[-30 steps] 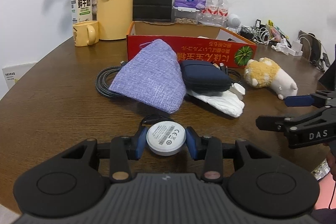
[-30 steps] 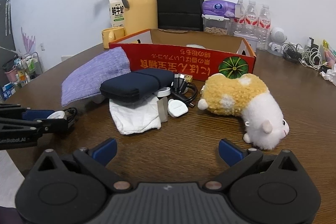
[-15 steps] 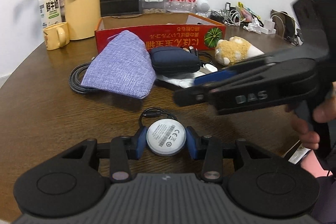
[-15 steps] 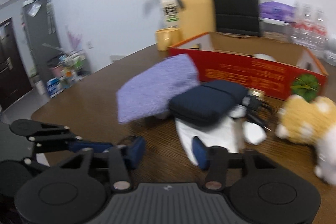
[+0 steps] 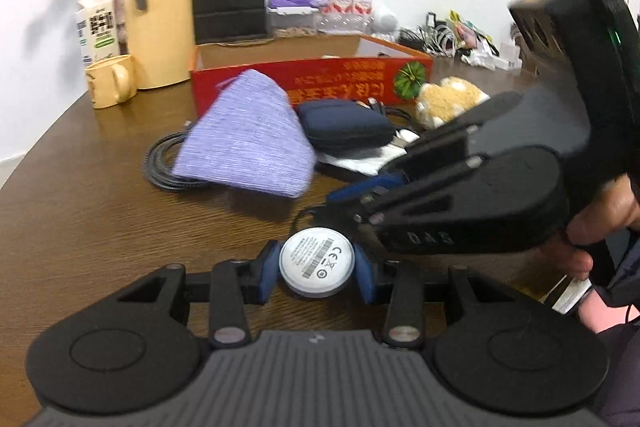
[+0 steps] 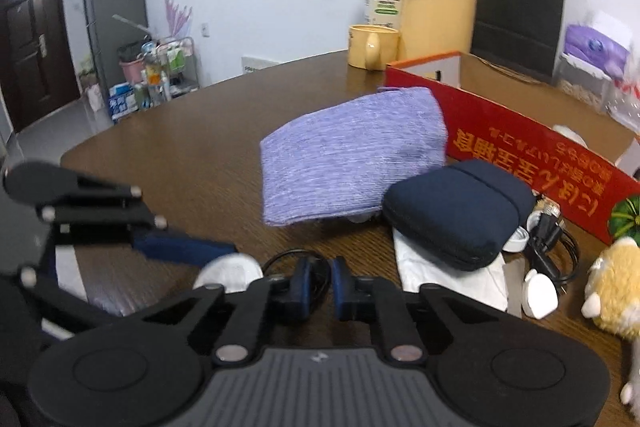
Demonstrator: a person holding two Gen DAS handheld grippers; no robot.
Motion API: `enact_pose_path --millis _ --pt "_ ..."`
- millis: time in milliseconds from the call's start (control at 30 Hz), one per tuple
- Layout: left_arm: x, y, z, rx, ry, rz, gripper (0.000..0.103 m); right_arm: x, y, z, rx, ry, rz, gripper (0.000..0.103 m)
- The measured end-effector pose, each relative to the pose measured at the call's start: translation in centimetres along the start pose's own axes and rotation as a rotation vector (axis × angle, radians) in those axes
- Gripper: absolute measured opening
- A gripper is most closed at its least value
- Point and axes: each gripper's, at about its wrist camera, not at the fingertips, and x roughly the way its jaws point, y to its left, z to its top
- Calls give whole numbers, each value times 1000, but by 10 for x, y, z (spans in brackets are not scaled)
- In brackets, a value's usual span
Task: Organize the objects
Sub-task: 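Grasp the black charging cable with the right gripper beside the left gripper, then carry the white container and black cable with both grippers over the box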
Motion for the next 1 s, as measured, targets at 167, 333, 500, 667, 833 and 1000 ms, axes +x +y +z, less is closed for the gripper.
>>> enact_pose_path --millis 167,333,500,667,833,1000 --pt "-10 4 -2 -15 -11 4 40 -5 8 -3 -24 -5 3 8" --pt "-21 12 0 -42 -41 46 40 -10 0 -7 11 -11 -52 7" --pt "-32 20 8 -71 -80 88 40 -28 -1 -10 19 -46 -72 7" --pt "-41 20 28 -66 -142 103 40 -56 -9 -4 30 -126 -117 7" --pt "-35 20 60 -72 -208 111 40 -77 -33 11 50 -204 -182 7" --pt "-16 21 101 -82 -266 96 40 -83 -63 32 84 -283 -255 7"
